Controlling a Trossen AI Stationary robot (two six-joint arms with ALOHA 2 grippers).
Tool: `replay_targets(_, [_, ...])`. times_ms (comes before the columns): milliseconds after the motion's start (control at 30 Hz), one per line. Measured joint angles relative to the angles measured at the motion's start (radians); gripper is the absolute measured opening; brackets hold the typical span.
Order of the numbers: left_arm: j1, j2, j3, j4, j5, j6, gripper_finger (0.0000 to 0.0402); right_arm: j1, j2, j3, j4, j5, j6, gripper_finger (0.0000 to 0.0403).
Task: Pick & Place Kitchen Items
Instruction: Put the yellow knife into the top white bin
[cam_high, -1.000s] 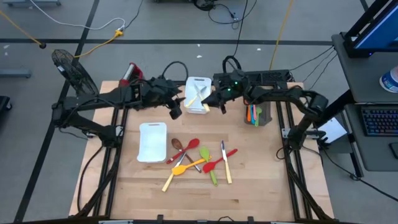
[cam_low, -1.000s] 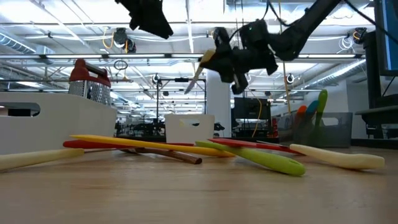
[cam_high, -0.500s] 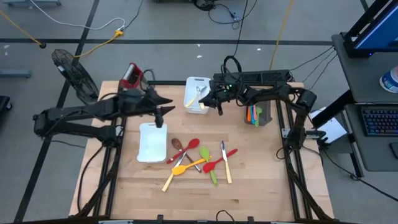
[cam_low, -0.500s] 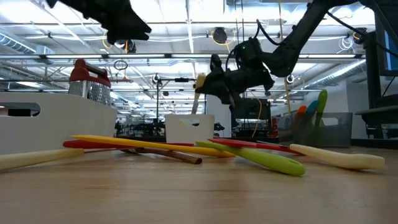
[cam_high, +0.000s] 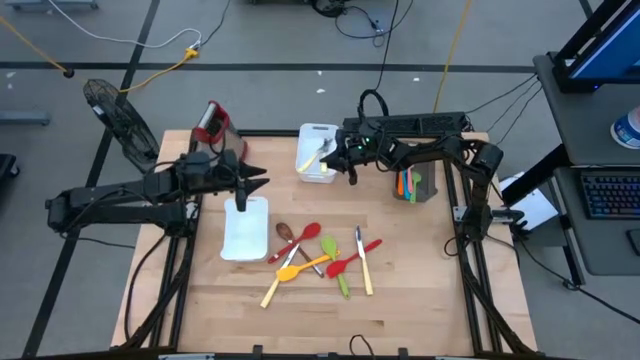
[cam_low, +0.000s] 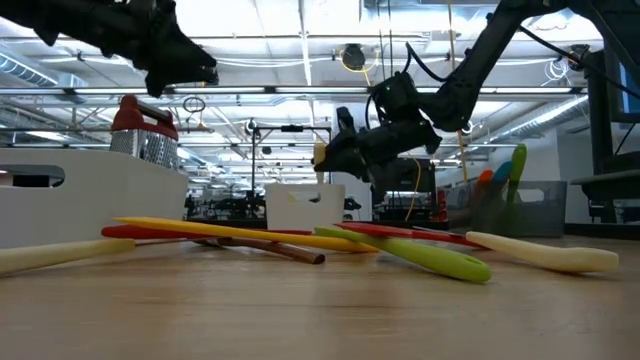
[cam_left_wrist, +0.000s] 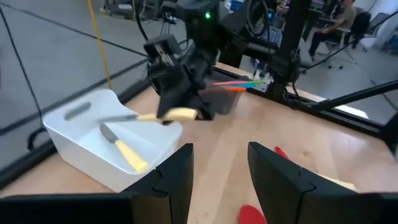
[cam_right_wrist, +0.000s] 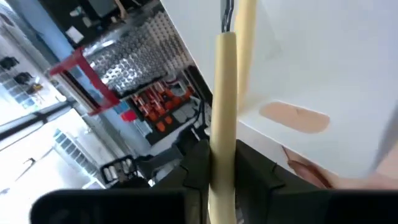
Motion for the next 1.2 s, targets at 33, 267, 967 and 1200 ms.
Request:
replay_targets(33, [0.003, -0.002, -0.009, -0.001, 0.012, -0.003, 0.0154, 0.0, -0.001, 0.0, 0.001, 0.017, -0.001, 0.0046])
replay_targets(267, [0.017, 0.001, -0.022, -0.006, 0.069, -0.006, 0.0154, 0.0, -0.002, 0.0, 0.008, 0.067, -0.007, 0.0061])
replay_targets(967, [0.016, 0.001, -0.022, -0.017, 0.114, 0.002, 0.0154, 0.006, -0.002, 0.0, 0.089, 0.065, -0.077, 0.0129])
replay_targets(1200, [0.016, 0.002, -0.022, -0.034, 0.138, -0.004, 0.0154, 0.03, -0.002, 0.0, 0.101, 0.036, -0.087, 0.0119])
